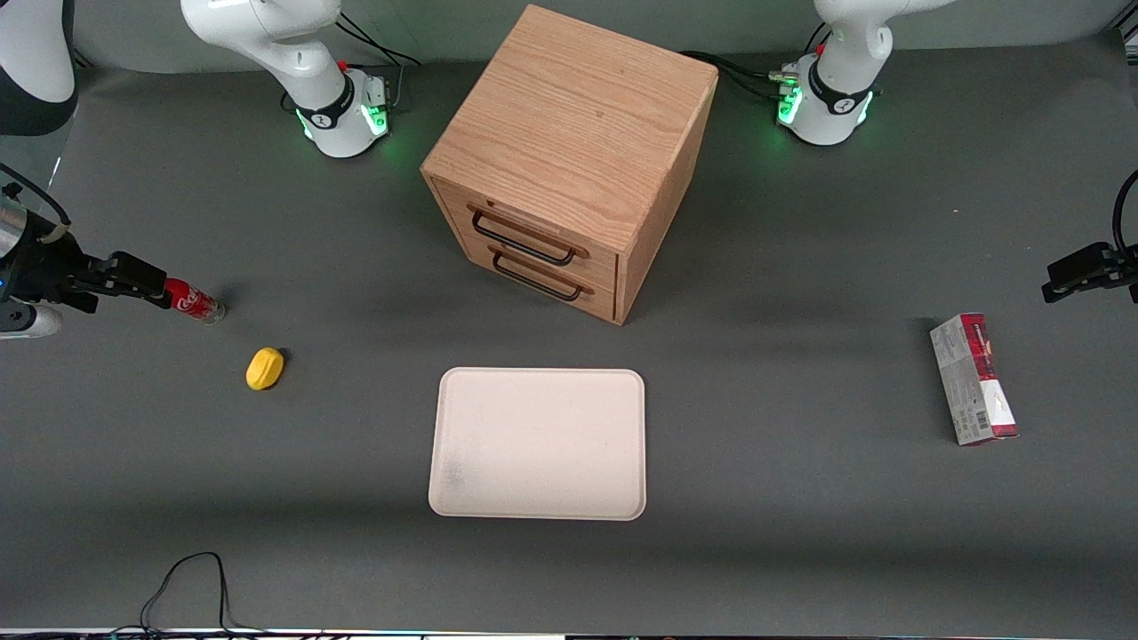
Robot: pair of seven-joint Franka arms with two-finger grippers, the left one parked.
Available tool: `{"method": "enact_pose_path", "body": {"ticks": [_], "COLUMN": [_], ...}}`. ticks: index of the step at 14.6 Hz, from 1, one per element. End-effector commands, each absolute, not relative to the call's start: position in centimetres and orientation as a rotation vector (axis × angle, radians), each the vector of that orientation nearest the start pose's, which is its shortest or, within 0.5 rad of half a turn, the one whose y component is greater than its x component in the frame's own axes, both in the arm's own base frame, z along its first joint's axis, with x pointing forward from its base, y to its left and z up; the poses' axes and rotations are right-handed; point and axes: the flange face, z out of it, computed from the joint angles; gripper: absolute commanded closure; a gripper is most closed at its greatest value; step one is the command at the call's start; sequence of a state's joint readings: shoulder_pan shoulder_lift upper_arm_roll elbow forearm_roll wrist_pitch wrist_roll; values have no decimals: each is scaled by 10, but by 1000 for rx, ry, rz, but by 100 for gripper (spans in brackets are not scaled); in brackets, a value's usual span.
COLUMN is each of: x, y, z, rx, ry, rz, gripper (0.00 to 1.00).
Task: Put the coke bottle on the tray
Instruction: 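Move the open right gripper down over the red Coca-Cola bottle's neck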
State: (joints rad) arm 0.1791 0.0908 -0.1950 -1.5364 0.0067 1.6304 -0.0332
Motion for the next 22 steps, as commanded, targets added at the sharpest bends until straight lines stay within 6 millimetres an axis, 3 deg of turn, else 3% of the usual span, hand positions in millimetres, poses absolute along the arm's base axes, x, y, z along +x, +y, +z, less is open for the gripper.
{"method": "enact_pose_path", "body": {"ticks": [1, 4, 6, 7, 9, 10, 13, 16, 20, 22], "x": [585, 585, 574, 563, 547, 536, 496, 464, 429, 420], "y": [-1, -2, -15, -43, -84, -111, -147, -195, -229, -228], "z": [602, 597, 576, 562, 535, 520, 469, 419, 359, 337], "rx": [-3130, -3120, -3122, -3117, -3094, -3087, -3115, -3108, -3131, -3148], "ry": [10, 13, 29, 70, -75, -66, -86, -111, -161, -159], "rz": [-5, 11, 102, 154, 188, 166, 75, -8, -119, -150], "gripper": [0, 0, 0, 0, 0, 0, 0, 0, 0, 0]}}
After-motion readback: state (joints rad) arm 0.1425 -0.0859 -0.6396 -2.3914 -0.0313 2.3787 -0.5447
